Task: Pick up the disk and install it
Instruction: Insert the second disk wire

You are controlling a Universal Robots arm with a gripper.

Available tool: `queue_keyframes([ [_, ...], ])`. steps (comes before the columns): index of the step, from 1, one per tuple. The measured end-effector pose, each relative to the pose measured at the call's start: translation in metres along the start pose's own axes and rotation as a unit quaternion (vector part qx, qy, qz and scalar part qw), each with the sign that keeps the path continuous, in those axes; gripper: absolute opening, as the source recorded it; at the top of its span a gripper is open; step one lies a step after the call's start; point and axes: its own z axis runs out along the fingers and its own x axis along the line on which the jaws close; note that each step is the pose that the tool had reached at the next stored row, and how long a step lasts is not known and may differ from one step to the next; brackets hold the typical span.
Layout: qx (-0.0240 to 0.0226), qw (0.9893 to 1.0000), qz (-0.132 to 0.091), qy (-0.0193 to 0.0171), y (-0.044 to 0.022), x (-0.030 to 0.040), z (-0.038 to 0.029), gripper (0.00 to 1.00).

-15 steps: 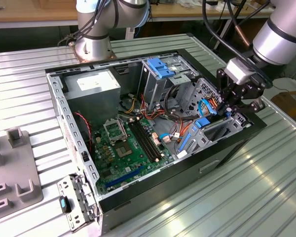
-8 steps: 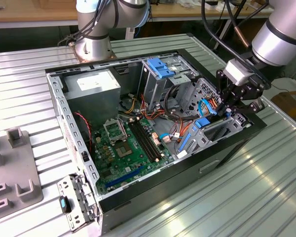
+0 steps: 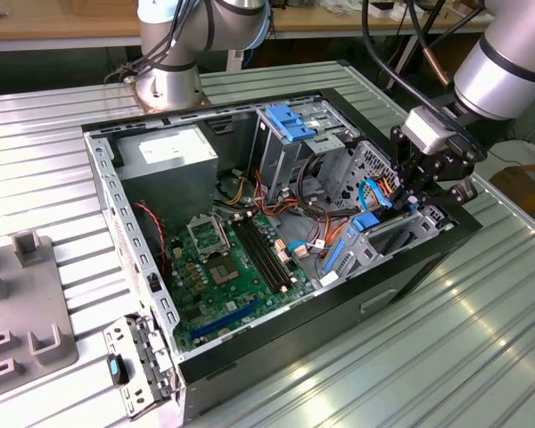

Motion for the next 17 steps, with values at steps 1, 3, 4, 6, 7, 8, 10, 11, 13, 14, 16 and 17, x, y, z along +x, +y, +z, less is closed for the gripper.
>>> queue_keyframes([
  [1,0.0001,1.0,0.001,0.0001,0.0001,0.0,0.0,0.17],
  [3,0.0001,1.0,0.002,0.0002,0.0002,0.0,0.0002,0.17],
  [4,0.0002,1.0,0.002,0.0003,0.0002,0.0,0.0002,0.17],
  [6,0.0003,1.0,0.004,0.0,0.0003,-0.0001,0.0001,0.17],
  [7,0.0003,1.0,0.004,0.0,0.0003,-0.0001,-0.0005,0.17],
  [8,0.0003,1.0,0.004,0.0,0.0003,-0.0002,-0.0009,0.17],
  [10,0.0004,1.0,0.005,-0.0005,0.0003,-0.0001,-0.0013,0.17],
  [11,0.0004,1.0,0.005,-0.0016,0.0003,-0.0002,-0.0014,0.17],
  [13,0.0005,1.0,0.006,-0.003,0.0003,-0.0002,-0.0012,0.17],
  [14,0.0005,1.0,0.006,-0.003,0.0003,-0.0002,-0.0012,0.17],
  [16,0.0006,1.0,0.007,-0.0029,0.0003,0.0002,-0.001,0.17],
  [17,0.0006,1.0,0.008,-0.0028,0.0003,0.0005,-0.0008,0.17],
])
